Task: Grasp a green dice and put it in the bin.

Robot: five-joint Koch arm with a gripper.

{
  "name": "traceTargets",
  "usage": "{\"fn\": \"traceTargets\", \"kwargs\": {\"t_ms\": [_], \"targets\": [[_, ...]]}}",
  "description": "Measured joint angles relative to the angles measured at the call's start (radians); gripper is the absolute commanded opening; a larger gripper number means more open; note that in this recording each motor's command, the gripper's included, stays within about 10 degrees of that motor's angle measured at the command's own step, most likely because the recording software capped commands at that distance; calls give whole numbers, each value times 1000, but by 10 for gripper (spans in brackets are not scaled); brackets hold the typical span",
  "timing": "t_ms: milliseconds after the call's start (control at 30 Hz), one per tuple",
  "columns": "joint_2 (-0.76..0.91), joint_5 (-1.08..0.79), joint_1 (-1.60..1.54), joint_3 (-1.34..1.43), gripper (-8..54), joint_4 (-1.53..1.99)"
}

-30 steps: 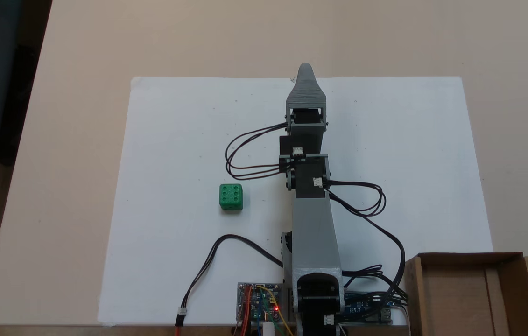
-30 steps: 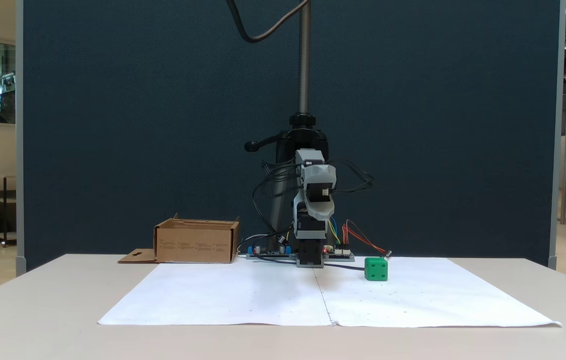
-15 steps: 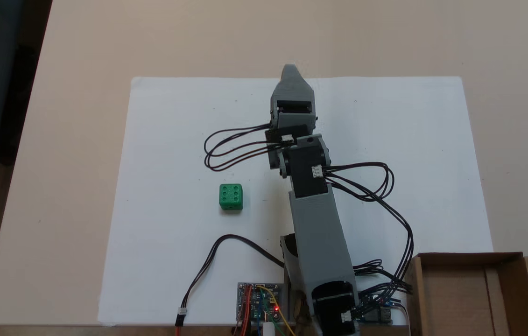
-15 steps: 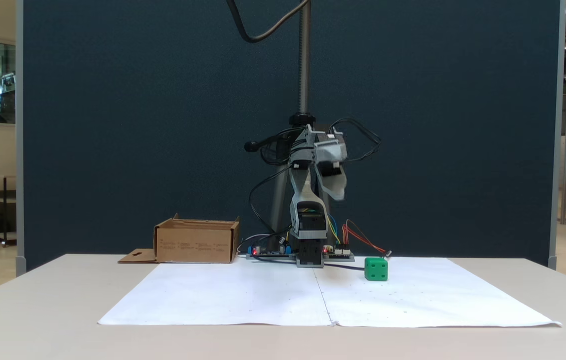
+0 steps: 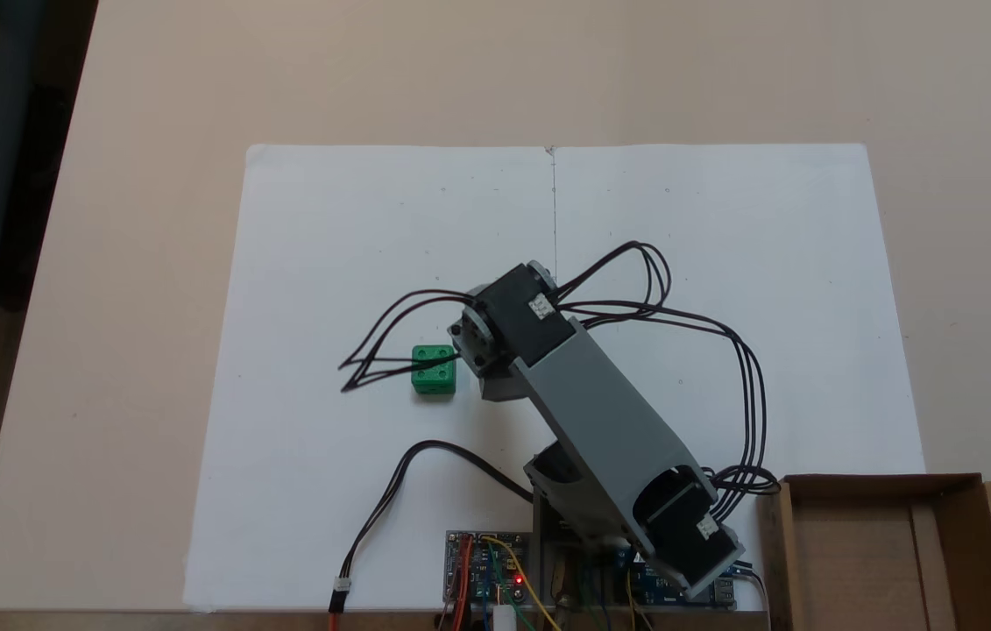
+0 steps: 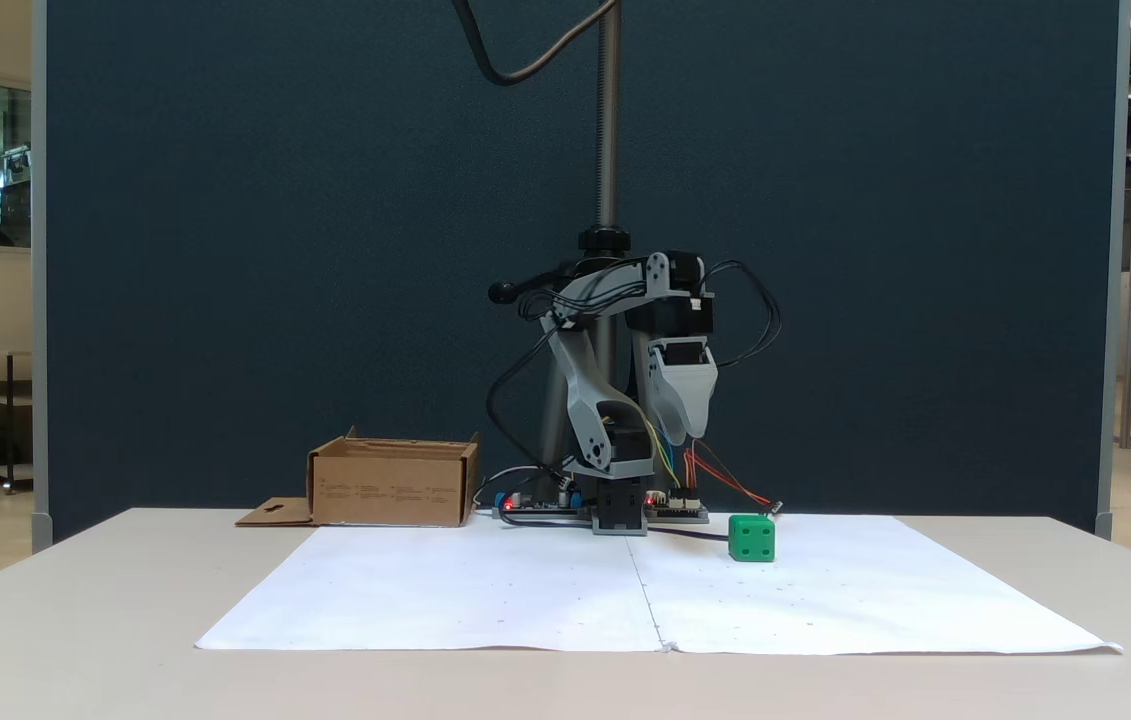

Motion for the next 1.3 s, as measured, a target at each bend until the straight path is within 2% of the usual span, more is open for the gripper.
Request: {"fn": "traceTargets", "kwargs": {"t_ms": [200, 433, 600, 1100, 1300], "targets": [[-133, 80, -109, -97, 439, 51], [-213, 138, -264, -256, 432, 51], [-284, 175, -314, -265, 432, 51], [-285, 344, -348, -265, 422, 29], [-285, 469, -336, -265, 422, 18]]}}
